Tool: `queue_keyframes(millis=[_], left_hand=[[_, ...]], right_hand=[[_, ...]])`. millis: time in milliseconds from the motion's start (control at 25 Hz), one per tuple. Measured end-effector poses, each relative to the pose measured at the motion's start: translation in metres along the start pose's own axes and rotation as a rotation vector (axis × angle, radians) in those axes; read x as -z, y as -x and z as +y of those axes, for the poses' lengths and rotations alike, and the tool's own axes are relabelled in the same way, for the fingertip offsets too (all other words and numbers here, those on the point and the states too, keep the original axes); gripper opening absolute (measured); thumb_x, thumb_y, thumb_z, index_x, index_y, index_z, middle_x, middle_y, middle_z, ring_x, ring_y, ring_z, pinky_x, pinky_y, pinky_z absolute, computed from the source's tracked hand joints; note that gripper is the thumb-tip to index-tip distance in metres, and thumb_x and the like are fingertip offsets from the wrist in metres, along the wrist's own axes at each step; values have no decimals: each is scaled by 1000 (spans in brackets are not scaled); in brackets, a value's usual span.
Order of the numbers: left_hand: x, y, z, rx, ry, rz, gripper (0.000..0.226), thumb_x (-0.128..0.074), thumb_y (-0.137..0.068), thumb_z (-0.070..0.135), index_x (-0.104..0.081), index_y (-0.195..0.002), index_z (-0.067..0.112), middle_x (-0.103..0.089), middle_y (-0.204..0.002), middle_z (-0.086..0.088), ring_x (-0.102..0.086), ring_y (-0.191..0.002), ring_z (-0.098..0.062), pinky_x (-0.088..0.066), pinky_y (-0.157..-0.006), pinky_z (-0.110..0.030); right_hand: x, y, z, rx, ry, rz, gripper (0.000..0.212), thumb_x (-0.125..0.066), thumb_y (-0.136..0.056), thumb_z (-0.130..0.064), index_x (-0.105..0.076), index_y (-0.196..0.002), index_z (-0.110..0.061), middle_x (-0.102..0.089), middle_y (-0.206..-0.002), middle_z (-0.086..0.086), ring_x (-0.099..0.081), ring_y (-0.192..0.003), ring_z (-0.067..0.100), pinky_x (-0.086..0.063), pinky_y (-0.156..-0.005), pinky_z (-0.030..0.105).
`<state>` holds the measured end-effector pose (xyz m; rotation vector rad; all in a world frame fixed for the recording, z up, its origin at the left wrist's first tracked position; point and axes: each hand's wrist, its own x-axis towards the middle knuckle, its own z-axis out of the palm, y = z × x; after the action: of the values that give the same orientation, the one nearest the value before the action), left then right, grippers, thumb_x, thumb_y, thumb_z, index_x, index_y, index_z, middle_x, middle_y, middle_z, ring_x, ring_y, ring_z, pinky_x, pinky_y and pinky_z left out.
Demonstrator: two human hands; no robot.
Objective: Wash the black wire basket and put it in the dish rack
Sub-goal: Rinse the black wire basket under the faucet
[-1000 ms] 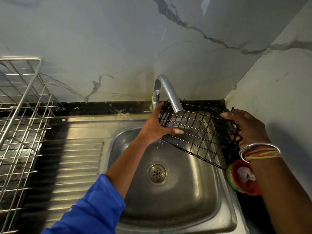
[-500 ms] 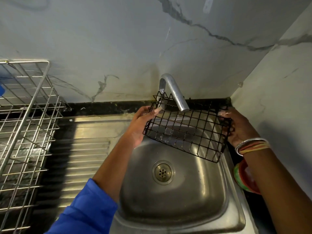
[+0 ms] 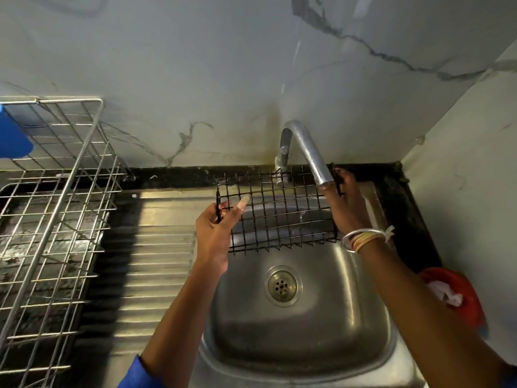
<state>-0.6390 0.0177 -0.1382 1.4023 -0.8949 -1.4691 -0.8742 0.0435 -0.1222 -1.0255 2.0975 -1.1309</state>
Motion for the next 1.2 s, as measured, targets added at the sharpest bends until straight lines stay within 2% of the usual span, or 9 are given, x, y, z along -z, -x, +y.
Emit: queue_keyframes(millis=[80, 160, 240, 400, 640, 840, 960, 1120, 1200], left_hand=[[-1, 2, -4, -83, 20, 6, 34, -81, -65, 40, -64, -86, 20, -65, -90, -3, -62, -83, 0, -43, -83, -22], [-6, 4, -9, -143, 52, 14, 31, -82, -68, 38, -62, -84, 20, -59, -89, -8, -58, -80, -5, -48, -77, -14], [-10, 5, -13, -172, 78, 45, 23, -81, -75, 29, -61, -83, 22, -55, -86, -8, -54, -76, -4, -49, -70, -9], [-10, 3, -16, -176, 58, 93, 15, -78, -85, 17, -65, -85, 24, -58, -81, 2, -57, -68, 8, -48, -68, -10], [-2, 21, -30, -142, 97, 158, 20, -78, -77, 35, -70, -90, 22, -70, -80, 9, -64, -77, 2, -49, -80, -27], [3, 37, -51, -128, 106, 168, 36, -78, -73, 40, -71, -102, 19, -75, -90, 5, -70, -87, -4, -50, -83, -29], [21, 45, -66, -133, 114, 182, 58, -86, -69, 53, -71, -107, 11, -75, -88, 4, -68, -80, -3, -52, -73, -23], [31, 56, -81, -79, 158, 234, 55, -78, -62, 55, -70, -101, 18, -75, -86, 7, -67, -85, -9, -49, -76, -31], [36, 57, -87, -17, 205, 241, 57, -79, -60, 57, -70, -104, 21, -76, -88, 8, -65, -94, -19, -47, -80, -39]], right_hand=[[-13, 12, 0, -3, 126, 73, 68, -45, -90, -65, -31, -142, -24, -64, -107, 8, -62, -68, 15, -46, -48, 23], [-24, 22, -1, 25, 250, 148, 90, -39, -79, -83, -18, -147, -28, -52, -135, 14, -63, -105, 32, -58, -77, 44], [-31, 36, -7, 93, 363, 154, 110, -45, -68, -89, -4, -152, -29, -17, -159, 12, -27, -141, 37, -31, -109, 54], [-32, 51, -8, 205, 466, 21, 144, -55, -43, -95, 15, -151, -31, 13, -161, 3, -2, -147, 35, -21, -110, 57], [-25, 32, 15, 201, 60, 188, 85, -52, -83, -67, -24, -149, -21, -26, -155, 8, -30, -140, 28, -40, -106, 54], [-35, 48, 3, 193, 443, 197, 99, -48, -74, -82, -24, -145, -17, -39, -145, 12, -41, -131, 32, -44, -100, 48], [-28, 25, -3, 166, 430, 171, 72, -40, -81, -80, -48, -121, -21, -62, -110, 5, -63, -98, 25, -55, -79, 41], [-20, -4, -18, -130, 53, -281, 75, -35, -82, -78, -53, -124, -18, -61, -118, 13, -59, -109, 29, -49, -89, 37], [-13, -2, -26, -197, -62, -400, 62, -51, -83, -69, -59, -109, -14, -64, -101, 17, -63, -89, 26, -52, -75, 37]])
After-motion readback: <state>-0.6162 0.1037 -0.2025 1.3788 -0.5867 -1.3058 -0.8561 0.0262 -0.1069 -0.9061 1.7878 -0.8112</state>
